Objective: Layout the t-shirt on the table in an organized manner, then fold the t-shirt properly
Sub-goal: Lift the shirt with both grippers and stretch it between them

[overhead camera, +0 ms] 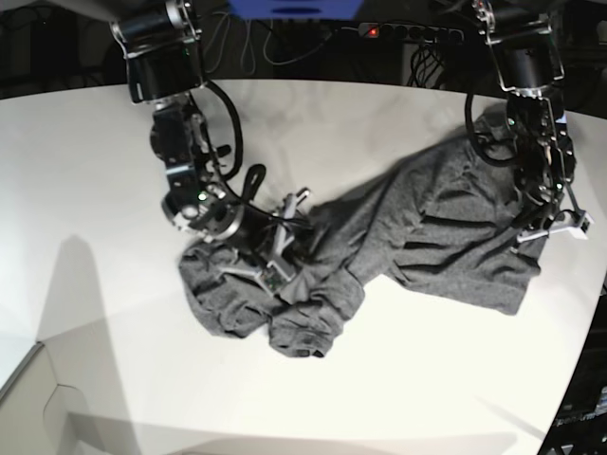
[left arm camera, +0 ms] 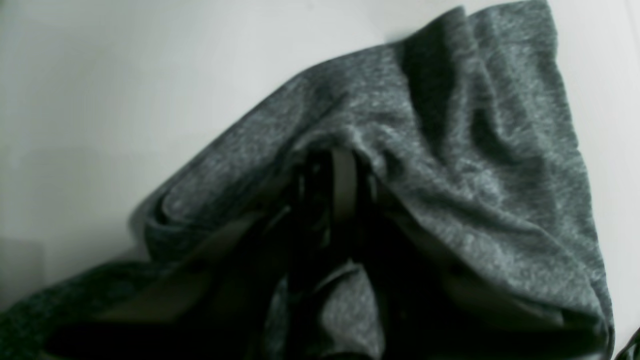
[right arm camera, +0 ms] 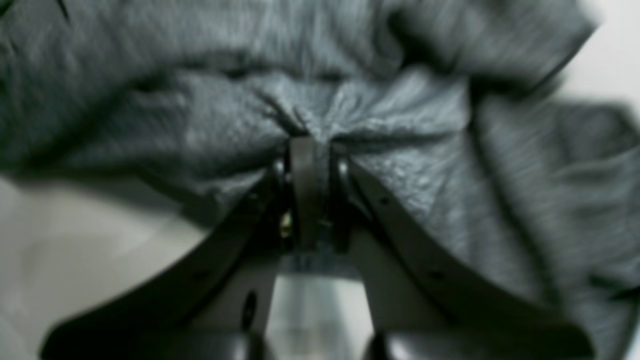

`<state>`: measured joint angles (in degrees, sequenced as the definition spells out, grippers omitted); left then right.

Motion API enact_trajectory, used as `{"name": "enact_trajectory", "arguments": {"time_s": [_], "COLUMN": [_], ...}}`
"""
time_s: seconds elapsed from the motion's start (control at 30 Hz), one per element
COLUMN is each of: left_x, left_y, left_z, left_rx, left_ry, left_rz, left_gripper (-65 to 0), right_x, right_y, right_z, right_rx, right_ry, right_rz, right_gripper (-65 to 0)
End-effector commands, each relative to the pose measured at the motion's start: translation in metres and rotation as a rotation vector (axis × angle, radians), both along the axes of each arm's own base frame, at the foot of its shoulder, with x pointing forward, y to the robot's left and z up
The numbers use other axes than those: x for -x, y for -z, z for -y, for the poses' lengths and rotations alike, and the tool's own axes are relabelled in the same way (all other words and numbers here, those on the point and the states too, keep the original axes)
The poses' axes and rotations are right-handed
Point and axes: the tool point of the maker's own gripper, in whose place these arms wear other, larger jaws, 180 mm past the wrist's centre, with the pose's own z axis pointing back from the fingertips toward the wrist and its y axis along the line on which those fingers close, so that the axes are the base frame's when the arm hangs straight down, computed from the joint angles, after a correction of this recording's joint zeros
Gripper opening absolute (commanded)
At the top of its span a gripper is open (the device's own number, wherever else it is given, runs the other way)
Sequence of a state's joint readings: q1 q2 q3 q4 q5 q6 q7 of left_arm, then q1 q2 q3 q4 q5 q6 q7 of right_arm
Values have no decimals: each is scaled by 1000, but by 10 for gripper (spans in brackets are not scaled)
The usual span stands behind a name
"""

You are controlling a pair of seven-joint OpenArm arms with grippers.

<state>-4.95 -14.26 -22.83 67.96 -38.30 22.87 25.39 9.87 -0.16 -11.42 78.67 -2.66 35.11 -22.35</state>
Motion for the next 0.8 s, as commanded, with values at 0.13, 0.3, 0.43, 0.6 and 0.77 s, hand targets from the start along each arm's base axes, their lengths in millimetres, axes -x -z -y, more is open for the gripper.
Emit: {"name": "enact_trajectory", "arguments": {"time_s": [0.13, 0.3, 0.43, 0.6, 0.77], "left_x": [-4, -4, -3, 5, 5], "left_y": [-7, -8, -7, 10, 19], "left_z": [-7, -8, -8, -9, -9], "left_rx": [-13, -16, -16, 3, 21], "left_ry": [-7, -7, -8, -22, -33], "left_rz": [8, 7, 6, -41, -66], "left_gripper": [-582, -582, -582, -582, -582], "right_x": [-2, 8, 10, 8, 7], "right_y": [-71, -123, -152, -154, -145], "right_z": [5, 13, 33, 51, 69], "right_rx": [-42, -21, -10, 35, 126], "right_ry": [-5, 0, 60, 82, 73], "right_rz": [213, 350, 421, 438, 417], "right_gripper": [-650, -650, -650, -650, -650]}}
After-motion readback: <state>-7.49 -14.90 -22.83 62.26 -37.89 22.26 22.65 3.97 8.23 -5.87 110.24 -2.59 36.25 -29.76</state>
